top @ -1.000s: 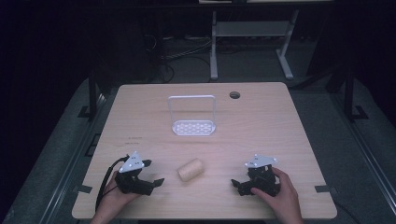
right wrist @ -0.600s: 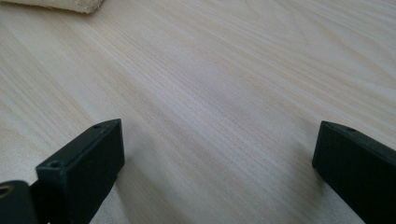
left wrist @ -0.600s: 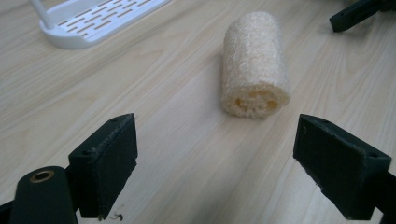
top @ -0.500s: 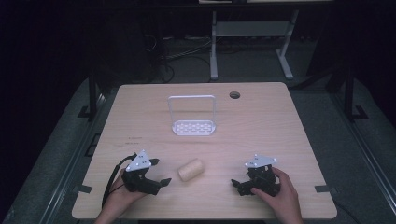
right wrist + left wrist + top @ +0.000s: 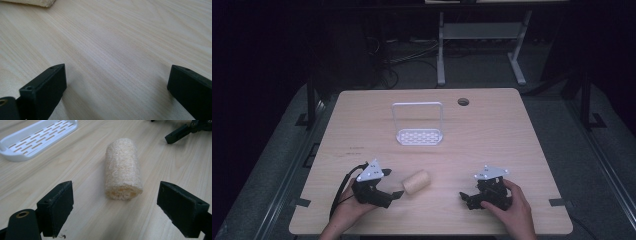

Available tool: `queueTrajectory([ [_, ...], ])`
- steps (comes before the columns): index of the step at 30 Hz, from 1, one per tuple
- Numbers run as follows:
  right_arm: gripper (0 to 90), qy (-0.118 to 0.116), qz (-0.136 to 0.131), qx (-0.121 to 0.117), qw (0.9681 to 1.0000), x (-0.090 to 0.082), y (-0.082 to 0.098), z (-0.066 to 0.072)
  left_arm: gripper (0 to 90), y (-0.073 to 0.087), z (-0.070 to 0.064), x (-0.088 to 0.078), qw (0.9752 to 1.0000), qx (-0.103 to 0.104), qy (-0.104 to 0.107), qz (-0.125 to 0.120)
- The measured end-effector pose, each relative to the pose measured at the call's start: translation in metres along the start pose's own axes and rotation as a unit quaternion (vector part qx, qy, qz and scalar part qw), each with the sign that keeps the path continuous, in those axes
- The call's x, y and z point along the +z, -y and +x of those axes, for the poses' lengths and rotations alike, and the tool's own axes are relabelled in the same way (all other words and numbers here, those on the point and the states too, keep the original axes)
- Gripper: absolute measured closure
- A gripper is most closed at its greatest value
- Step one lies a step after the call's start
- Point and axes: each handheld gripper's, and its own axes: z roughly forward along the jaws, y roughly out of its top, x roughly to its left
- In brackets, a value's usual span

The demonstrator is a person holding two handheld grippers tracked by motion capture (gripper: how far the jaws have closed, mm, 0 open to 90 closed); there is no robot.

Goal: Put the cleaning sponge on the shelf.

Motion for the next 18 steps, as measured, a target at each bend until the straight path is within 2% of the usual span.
queueTrajectory([
  [18,1.9,0.000,-0.001,-0.001,1.0000,0.000,0.000,0.000,13.6,-0.020,-0.003,0.018,0.9997,0.016,0.017,0.009],
])
